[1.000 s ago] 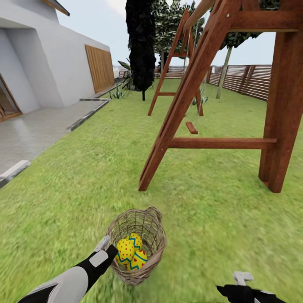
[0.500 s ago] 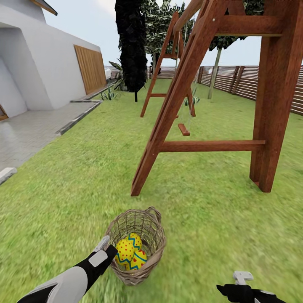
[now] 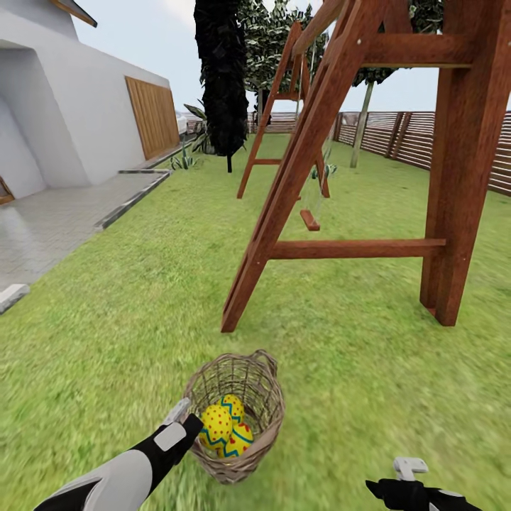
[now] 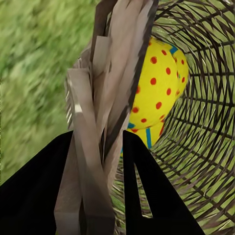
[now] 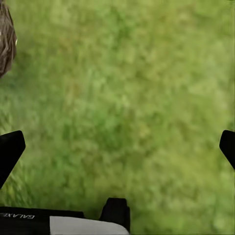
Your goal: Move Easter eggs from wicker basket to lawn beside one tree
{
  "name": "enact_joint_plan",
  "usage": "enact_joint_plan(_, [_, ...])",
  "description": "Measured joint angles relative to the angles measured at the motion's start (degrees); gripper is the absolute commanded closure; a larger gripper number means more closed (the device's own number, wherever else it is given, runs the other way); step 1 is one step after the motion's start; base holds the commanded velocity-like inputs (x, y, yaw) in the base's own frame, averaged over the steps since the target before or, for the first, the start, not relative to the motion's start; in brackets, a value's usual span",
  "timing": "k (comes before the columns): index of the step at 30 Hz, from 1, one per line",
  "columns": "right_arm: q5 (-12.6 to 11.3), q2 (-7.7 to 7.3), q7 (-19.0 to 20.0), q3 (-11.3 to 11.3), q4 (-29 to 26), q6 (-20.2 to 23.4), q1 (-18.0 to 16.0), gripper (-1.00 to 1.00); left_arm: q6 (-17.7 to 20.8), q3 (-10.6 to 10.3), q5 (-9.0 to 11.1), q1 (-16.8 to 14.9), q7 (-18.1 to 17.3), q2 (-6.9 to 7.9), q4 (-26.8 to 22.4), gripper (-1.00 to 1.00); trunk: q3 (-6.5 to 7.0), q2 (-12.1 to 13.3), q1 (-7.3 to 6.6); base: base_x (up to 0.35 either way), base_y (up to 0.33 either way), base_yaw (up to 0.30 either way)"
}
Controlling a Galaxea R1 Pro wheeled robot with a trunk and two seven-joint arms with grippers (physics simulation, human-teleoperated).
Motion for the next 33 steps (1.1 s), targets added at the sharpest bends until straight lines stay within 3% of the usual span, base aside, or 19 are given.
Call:
enact_joint_plan(3, [0.3,0.09,-4.1,0.1,0.0,0.0,0.0,-1.00,0.2,0.2,0.3,0.0,-0.2,-0.65,0.2,1.00,0.54,1.2,-0.66,0.000,0.000,0.000])
enact_joint_plan(14, [0.0,0.09,-4.3,0.0,0.0,-1.9,0.0,-1.00,0.2,0.1,0.0,0.0,-1.6,-0.84,2.9,1.00,2.52,5.6,-3.10,0.134,-0.088,-0.014])
enact_joint_plan(29, [-0.2,0.08,-4.2,0.0,0.1,-1.9,0.1,-1.00,0.1,0.0,0.0,0.0,-1.6,-0.84,3.0,1.00,5.21,11.6,-6.37,0.006,-0.004,-0.278])
enact_joint_plan(33, [-0.2,0.08,-4.3,0.0,0.1,-1.9,0.1,-1.00,0.2,0.1,0.1,0.0,-1.9,-0.85,3.0,1.00,5.93,13.2,-7.28,0.266,-0.001,-0.285])
